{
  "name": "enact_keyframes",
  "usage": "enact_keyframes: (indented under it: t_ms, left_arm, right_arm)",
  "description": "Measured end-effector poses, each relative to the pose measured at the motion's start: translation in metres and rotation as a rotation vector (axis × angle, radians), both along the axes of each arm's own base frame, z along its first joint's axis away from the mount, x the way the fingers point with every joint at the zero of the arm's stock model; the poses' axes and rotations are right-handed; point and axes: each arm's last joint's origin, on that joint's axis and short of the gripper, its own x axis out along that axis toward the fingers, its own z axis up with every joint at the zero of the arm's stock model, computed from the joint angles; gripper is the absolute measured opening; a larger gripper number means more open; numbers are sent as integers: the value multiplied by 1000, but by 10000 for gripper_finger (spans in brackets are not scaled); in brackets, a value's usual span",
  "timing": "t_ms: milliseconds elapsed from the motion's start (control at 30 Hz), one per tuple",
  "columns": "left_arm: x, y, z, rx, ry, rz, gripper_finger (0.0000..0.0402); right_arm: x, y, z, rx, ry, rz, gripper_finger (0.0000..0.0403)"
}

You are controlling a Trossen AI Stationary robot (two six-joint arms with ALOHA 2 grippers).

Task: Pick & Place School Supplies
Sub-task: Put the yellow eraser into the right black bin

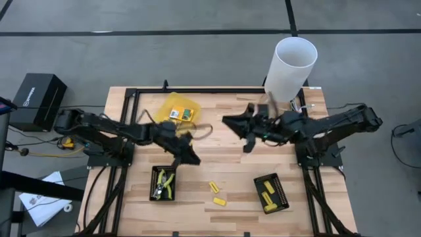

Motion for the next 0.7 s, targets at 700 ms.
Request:
enact_keyframes:
  t_ms: [700]
  left_arm:
    - [59,-51,-55,105,88,-44,1]
  right_arm:
    - [-93,-25,37,-232,91,58,56]
